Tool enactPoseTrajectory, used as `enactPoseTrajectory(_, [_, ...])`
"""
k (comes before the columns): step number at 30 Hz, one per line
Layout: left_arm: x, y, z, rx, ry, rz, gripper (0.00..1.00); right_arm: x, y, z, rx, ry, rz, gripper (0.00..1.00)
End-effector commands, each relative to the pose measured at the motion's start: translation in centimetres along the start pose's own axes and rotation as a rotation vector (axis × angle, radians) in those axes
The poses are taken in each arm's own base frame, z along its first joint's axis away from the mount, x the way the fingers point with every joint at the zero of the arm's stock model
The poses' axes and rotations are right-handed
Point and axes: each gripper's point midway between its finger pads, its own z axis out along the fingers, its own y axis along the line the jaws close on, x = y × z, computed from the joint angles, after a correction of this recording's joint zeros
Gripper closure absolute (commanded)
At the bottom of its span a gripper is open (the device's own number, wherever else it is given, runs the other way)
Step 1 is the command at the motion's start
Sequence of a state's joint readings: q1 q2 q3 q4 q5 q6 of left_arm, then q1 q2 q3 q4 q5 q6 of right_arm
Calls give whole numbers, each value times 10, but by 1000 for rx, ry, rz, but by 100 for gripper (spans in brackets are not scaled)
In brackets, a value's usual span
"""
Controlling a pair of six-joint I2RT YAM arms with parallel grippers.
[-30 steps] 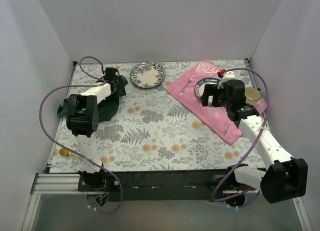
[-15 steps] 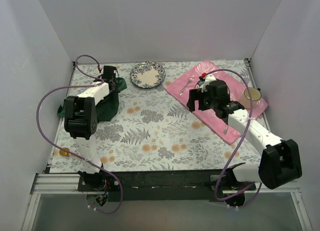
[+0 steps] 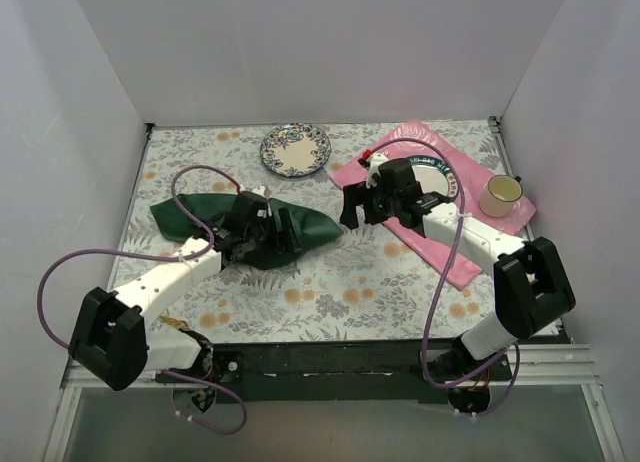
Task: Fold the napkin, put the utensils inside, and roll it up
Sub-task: Move the napkin to the centre of the board
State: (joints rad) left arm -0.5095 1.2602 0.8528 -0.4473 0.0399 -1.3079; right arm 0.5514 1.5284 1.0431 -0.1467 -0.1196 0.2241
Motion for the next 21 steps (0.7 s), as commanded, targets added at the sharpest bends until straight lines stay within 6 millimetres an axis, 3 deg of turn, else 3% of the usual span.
enactPoseTrajectory(1, [20, -31, -27, 130, 20, 11, 5, 5, 23, 4, -129, -3, -43, 1])
enactPoseTrajectory(5, [-24, -22, -48, 20, -154, 28, 2, 21, 28, 7, -164, 16, -57, 1])
enactPoseTrajectory(8, [-51, 16, -44, -213, -212, 3, 2, 30, 36, 11, -179, 35, -86, 1])
enactPoseTrajectory(10, [-66, 51, -40, -335, -197, -80, 2, 32, 36, 18, -158, 51, -85, 1])
enactPoseTrajectory(11, [-71, 81, -31, -385, -155, -164, 2, 32, 29, 21, -109, 53, -73, 2])
enactPoseTrajectory(14, [-75, 127, -24, -398, -120, -353, 3, 32, 13, 27, 19, 101, 26, 3])
enactPoseTrajectory(21, [-120, 177, -26, -397, -319, -526, 13, 40, 2, 26, 146, 80, 199, 4])
